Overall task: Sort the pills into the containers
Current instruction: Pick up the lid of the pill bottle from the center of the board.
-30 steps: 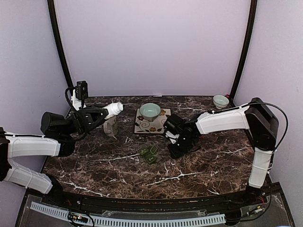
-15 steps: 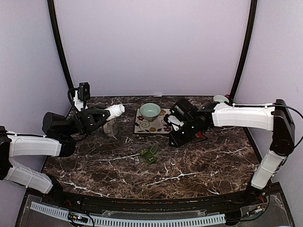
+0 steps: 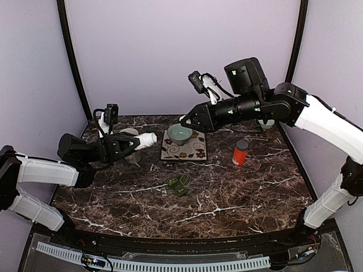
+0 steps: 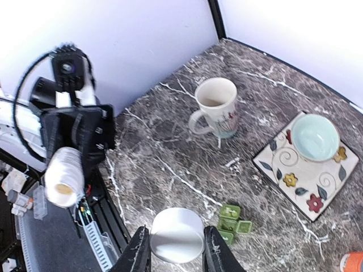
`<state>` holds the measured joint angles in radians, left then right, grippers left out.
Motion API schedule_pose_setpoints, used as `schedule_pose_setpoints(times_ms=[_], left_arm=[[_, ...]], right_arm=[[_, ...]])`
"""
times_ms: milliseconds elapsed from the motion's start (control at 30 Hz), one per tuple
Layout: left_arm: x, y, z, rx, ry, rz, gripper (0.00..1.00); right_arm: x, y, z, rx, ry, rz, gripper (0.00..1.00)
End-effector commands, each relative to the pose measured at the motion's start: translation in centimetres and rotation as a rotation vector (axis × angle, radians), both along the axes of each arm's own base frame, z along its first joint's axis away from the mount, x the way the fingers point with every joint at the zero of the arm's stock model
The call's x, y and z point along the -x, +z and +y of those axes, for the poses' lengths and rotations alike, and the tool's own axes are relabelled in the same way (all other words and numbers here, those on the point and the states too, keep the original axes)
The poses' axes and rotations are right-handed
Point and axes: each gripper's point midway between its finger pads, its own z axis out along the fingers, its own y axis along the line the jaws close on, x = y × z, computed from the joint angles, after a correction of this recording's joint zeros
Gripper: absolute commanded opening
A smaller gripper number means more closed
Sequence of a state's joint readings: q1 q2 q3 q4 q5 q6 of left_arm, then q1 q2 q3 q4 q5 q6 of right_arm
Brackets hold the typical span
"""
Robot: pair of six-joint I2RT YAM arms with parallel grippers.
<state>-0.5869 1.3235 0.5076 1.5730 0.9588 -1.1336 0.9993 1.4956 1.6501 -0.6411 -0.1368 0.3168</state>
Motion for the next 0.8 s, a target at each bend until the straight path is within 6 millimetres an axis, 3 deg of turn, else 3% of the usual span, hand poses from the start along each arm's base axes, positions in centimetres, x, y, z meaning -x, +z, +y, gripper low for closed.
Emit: schedule_pose_setpoints(times_ms=[0,300,767], left_arm=[[0.6,1.3,0.2,0.015,-0.017,-0.056,0.0],[0.4,1.9,0.1,0.013,-0.012,-0.074,0.0],[0.2,2.5,-0.1,0.022,-0.017,-0.081,0.0]], right_arm=[[2.0,2.3,1.9,-0.07,0.09,-0.002,0.29],[5.3,4.6,4.1,-0.133,0.192,0.005,0.29],[6.6,4.0,5.7,-0.165,0.243,0.036,0.29]])
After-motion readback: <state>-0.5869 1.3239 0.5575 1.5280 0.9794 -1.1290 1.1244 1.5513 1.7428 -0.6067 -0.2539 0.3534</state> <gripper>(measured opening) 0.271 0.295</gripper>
